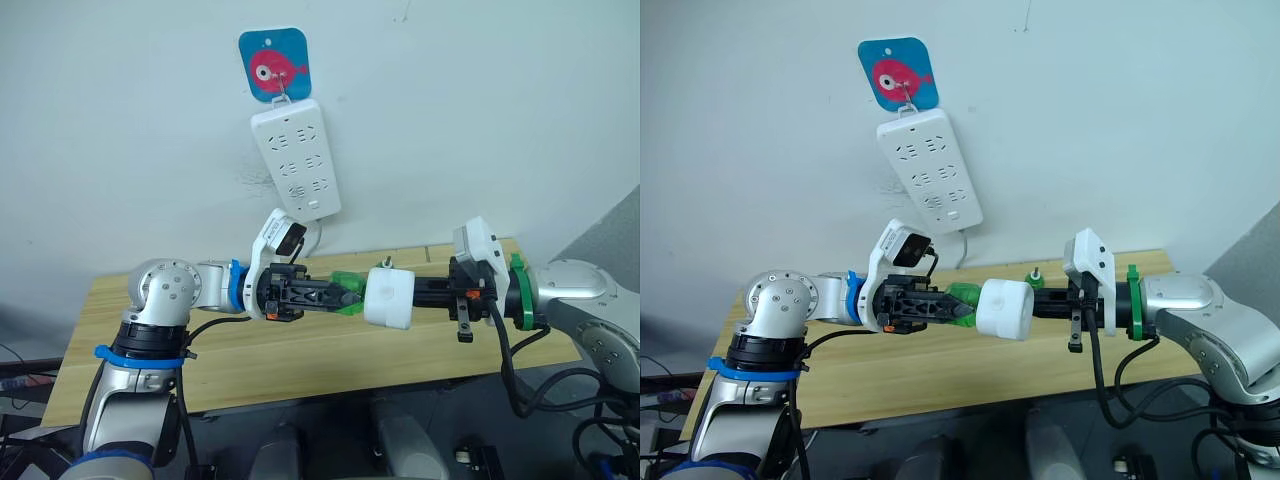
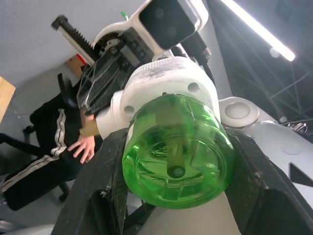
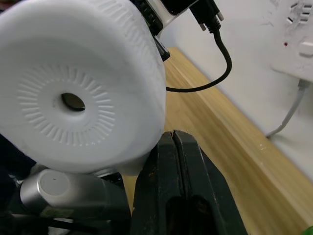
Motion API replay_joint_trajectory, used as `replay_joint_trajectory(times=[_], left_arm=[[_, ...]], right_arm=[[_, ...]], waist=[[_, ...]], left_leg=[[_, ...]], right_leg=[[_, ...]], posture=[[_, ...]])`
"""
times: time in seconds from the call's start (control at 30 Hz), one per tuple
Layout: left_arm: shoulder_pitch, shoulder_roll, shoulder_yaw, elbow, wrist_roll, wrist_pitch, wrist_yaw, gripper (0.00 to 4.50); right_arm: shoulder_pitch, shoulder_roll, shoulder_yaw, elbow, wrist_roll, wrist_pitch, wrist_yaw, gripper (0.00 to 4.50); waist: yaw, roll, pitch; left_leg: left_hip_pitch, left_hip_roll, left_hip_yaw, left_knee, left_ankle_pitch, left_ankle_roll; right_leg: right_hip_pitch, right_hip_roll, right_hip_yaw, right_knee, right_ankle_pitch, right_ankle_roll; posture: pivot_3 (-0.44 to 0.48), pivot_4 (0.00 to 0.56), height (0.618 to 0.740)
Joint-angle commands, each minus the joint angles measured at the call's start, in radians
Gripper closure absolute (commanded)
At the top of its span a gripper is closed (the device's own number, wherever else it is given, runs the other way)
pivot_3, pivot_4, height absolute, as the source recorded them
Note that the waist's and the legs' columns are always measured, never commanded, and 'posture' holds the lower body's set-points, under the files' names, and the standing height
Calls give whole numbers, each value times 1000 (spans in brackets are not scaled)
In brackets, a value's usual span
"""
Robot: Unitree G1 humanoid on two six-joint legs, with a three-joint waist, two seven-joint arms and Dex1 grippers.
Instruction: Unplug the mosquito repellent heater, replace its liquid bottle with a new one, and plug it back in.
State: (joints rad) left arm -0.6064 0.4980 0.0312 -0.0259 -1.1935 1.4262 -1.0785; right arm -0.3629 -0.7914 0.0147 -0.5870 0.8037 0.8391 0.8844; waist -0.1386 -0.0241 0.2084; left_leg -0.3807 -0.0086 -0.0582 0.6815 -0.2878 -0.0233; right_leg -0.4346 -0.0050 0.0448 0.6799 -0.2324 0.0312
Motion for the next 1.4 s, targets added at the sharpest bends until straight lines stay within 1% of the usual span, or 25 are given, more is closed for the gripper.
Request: replay_joint_trajectory(times=[0.03, 0.27, 0.6, 0.97, 1.1, 1.17, 1.27, 1.33, 1.37, 1.4], left_arm=[[-17, -23, 58, 14, -23, -21, 51, 2250], [-21, -46, 83, 34, -47, -23, 117, 2250], [-19, -50, 84, 32, -42, -41, 140, 2250], [-15, -49, 82, 28, -41, -43, 146, 2250], [-21, -53, 86, 32, -53, -35, 147, 2250], [-23, -51, 87, 30, -59, -32, 148, 2250], [-24, -46, 92, 23, -68, -29, 151, 2250], [-22, -40, 96, 14, -62, -39, 153, 2250], [-18, -36, 94, 4, -50, -57, 151, 2250], [-12, -28, 88, -11, -31, -79, 143, 2250]], right_arm=[[9, 15, 1, -102, 113, 35, 9, 4500], [16, 21, -37, -125, 241, 119, -46, 4500], [-13, 23, -62, -135, 425, 202, -136, 4500], [-33, 8, -64, -129, 493, 233, -169, 4500], [-14, -30, -25, -137, 367, 224, -174, 4500], [20, -72, 1, -132, 251, 175, -141, 4500], [87, -158, 41, -75, 20, 25, -93, 4500], [136, -227, 54, -5, -153, -131, -45, 4112], [163, -261, 42, 28, -209, -193, -12, 3953], [188, -288, 23, 52, -243, -238, 19, 3641]], waist=[[0, 0, 0], [0, 0, 0], [0, 0, 0], [0, 0, 0], [0, 0, 0], [0, 0, 0], [2, 0, 0], [2, 0, 0], [2, 0, 0], [3, 0, 0]], left_leg=[[0, 0, 0, 0, 0, 0], [0, 0, 0, 0, 0, 0], [0, 0, 1, 0, 0, 0], [0, 0, 2, 0, 0, 0], [0, 0, 2, 0, 0, 0], [0, 0, 2, 0, 0, 0], [-1, 0, 3, 0, 0, 0], [-1, -1, 5, 0, 0, 0], [-1, -1, 5, 0, 0, 0], [-1, -1, 6, 0, 0, 0]], right_leg=[[0, 0, 0, 0, 0, 0], [0, 0, 0, 0, 0, 0], [0, 1, 0, 0, 0, 0], [0, 1, 0, 0, 0, 0], [0, 1, 0, 0, 0, 0], [0, 1, 0, 0, 0, 0], [0, 2, -1, -1, -1, 1], [0, 2, 0, -1, -1, 2], [0, 2, 1, -1, -1, 2], [0, 1, 1, -2, -1, 2]], posture=[[-209, 165, 740], [-210, 165, 740], [-212, 167, 740], [-211, 168, 740], [-211, 168, 740], [-211, 168, 740], [-212, 165, 740], [-209, 164, 740], [-209, 164, 740], [-209, 164, 740]])
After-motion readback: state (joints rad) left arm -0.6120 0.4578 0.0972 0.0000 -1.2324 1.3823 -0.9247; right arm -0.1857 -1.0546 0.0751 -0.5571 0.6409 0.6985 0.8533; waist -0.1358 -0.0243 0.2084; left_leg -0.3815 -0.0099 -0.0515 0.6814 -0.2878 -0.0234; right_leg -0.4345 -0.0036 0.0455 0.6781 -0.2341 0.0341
